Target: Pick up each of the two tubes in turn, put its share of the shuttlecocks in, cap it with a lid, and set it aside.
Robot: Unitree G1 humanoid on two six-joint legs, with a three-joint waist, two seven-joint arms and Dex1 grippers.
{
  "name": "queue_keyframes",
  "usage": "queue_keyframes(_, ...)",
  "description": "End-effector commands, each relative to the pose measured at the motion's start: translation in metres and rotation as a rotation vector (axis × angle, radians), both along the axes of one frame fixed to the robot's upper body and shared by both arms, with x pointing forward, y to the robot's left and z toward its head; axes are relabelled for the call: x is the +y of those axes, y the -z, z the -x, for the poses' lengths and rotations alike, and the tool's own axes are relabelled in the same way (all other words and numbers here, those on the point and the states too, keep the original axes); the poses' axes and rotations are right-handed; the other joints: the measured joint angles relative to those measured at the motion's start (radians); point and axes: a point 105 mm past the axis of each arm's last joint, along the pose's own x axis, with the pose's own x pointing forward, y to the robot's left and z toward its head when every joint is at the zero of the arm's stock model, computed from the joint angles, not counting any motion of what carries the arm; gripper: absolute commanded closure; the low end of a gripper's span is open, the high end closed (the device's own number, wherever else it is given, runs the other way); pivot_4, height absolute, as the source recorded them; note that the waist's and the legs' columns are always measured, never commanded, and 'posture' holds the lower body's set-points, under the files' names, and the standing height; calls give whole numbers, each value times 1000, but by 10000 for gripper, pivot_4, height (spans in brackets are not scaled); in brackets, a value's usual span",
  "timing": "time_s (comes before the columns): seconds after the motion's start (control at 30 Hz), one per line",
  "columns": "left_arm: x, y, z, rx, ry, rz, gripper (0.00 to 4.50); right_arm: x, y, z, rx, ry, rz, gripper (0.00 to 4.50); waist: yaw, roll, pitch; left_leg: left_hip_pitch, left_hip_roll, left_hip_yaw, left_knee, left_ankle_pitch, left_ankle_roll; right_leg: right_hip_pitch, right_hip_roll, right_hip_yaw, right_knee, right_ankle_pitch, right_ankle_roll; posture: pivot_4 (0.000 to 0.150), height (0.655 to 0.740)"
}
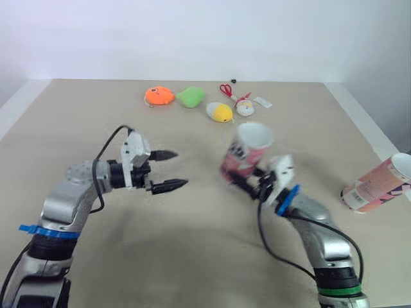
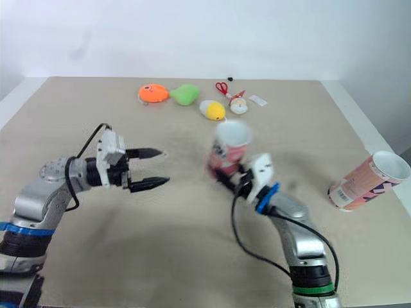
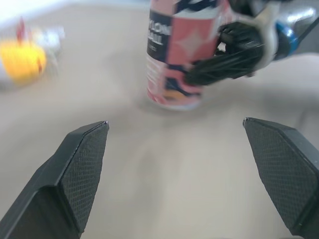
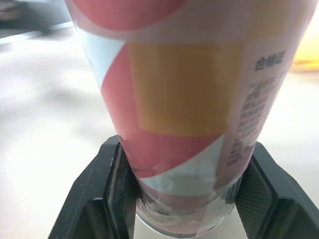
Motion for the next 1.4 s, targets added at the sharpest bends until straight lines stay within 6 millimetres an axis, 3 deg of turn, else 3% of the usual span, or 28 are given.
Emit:
queue_keyframes(0.03, -24, -10, 4, -35, 49, 48, 0, -65, -10, -8, -33, 373, -48, 20798, -2, 0, 0, 0, 0, 0, 0, 0, 0, 0, 0, 1, 0, 0, 1, 1500, 7400)
queue_keyframes(0.13, -37, -5, 3, -34, 71, 54, 0, -94, -7, -6, -14, 542, -87, 20798, -3, 0, 0, 0, -1, 1, 1, 0, 0, 0, 0, 1, 0, 1, 1, 1500, 7400)
queue_keyframes(0.3, -49, 2, 3, -30, 94, 56, 0, -92, 5, -4, 35, 558, -87, 20798, -8, 2, -1, 1, 2, 0, 0, 0, 0, -1, 4, 2, 0, 3, -2, 1500, 7400)
queue_keyframes(0.63, -49, 8, 2, -28, 95, 47, 0, -97, 37, 8, 146, 600, -65, 20798, -6, 2, -1, 1, 3, 0, 4, 1, 0, 1, 5, 2, 2, 4, -2, 1500, 7400)
queue_keyframes(0.73, -48, 9, 2, -23, 91, 47, 0, -98, 38, 12, 143, 600, -72, 10227, -5, 2, -1, 1, 3, 0, 6, 1, 0, 2, 5, 2, 2, 4, -1, 1500, 7400)
queue_keyframes(0.8, -47, 9, 1, -20, 84, 49, 0, -95, 34, 15, 124, 584, -87, 377, -4, 3, -1, 1, 3, -1, 6, 1, 0, 2, 5, 2, 2, 4, 0, 1500, 7400)
queue_keyframes(1.03, -27, 16, -7, -6, -31, 55, 0, -96, 27, 35, 90, 550, -99, 377, -5, 3, -1, 1, 4, 0, 8, 1, 0, 2, 5, 3, 2, 3, 5, 1500, 7400)
queue_keyframes(1.13, 2, 24, -12, -7, -178, 70, 0, -81, 20, 48, 76, 424, -91, 377, -6, 4, -1, 1, 4, 0, 7, 1, 1, 1, 6, 3, 2, 3, 5, 1500, 7400)
queue_keyframes(1.23, 40, 38, -11, -32, -363, 58, 0, -37, 10, 57, 73, 119, -34, 377, -17, 5, -2, 2, 5, 1, 7, 1, 1, 1, 6, 4, 2, 3, 4, 1500, 7400)
queue_keyframes(1.4, 67, 49, 7, -15, -494, 91, 0, 9, 15, 63, 82, -177, 129, 377, -22, 3, -2, 3, 6, 0, 9, 2, 2, 3, 5, 2, 2, 3, 2, 1500, 7400)
